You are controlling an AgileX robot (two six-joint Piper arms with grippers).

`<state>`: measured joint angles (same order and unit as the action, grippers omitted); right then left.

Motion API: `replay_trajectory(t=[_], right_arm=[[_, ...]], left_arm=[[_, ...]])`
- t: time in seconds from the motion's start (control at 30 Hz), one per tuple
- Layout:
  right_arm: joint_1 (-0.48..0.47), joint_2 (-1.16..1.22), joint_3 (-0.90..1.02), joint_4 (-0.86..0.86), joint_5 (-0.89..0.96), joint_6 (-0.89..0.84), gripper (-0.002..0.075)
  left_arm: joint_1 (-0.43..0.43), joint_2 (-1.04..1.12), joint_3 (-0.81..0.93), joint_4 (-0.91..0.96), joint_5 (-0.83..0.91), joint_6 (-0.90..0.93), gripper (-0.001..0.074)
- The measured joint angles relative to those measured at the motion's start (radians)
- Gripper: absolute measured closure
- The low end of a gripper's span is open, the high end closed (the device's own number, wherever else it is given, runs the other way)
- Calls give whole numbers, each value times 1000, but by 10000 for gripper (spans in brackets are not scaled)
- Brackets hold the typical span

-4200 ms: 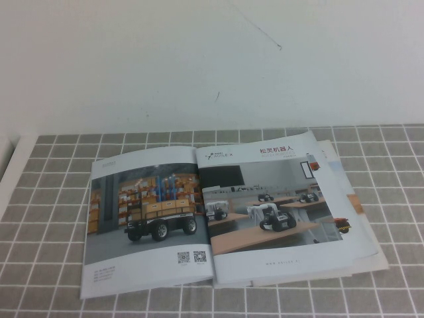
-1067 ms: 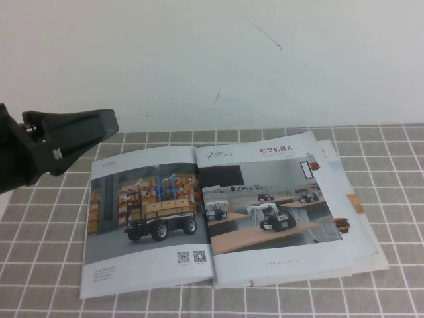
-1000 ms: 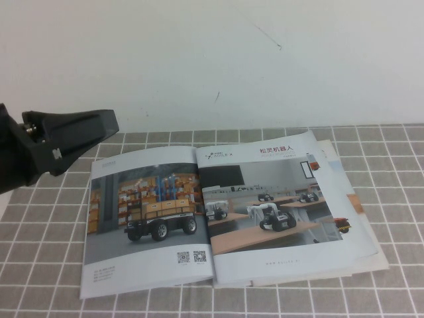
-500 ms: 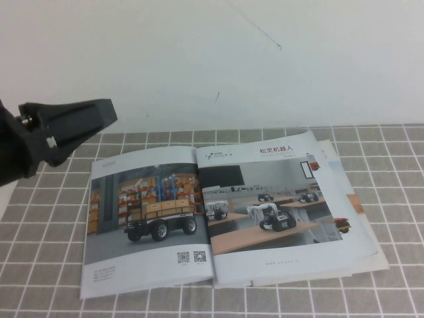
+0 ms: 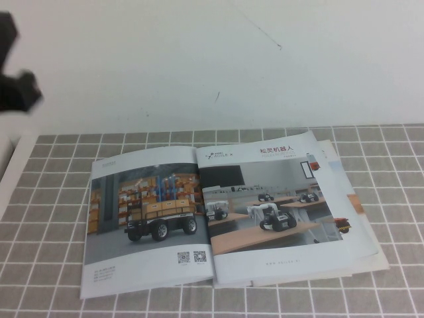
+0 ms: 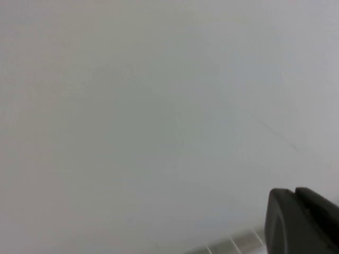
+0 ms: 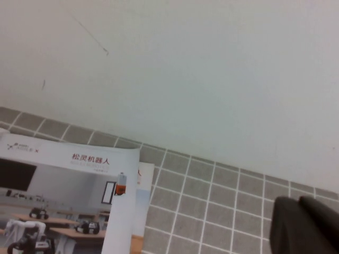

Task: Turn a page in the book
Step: Open the closed book

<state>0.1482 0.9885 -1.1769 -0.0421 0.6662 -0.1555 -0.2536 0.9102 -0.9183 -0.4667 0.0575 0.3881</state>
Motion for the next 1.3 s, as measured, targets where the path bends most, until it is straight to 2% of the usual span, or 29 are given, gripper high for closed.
replay_trajectory(t=[0.07, 0.1, 0.2, 0.3, 0.47, 0.57, 0.73, 0.9, 1.1, 1.3], right_arm=[[0, 36, 0, 8, 0, 0, 729], [0, 51, 0, 8, 0, 0, 729], [0, 116, 0, 18, 0, 0, 729], [0, 186, 0, 22, 0, 0, 729], [0, 321, -4, 100, -51, 29, 729], [0, 362, -5, 138, -49, -8, 729], [0, 342, -10, 147, -51, -74, 729], [0, 259, -11, 147, 3, -90, 729], [0, 174, -14, 193, -14, -93, 729], [0, 199, -14, 252, 11, -94, 729]], left_arm=[[-14, 0, -5, -270, 173, 417, 738], [-19, 2, -6, -329, 248, 555, 738], [-27, 15, -6, -380, 435, 698, 738], [-27, 43, -6, -318, 475, 645, 738], [-27, 138, -10, -229, 484, 369, 738], [-27, 213, -10, -202, 540, 272, 738], [-27, 280, -10, -185, 628, 219, 738], [-27, 280, -10, -185, 641, 120, 738], [-27, 280, -10, -185, 665, 18, 738], [-27, 296, -10, -192, 583, 22, 738]])
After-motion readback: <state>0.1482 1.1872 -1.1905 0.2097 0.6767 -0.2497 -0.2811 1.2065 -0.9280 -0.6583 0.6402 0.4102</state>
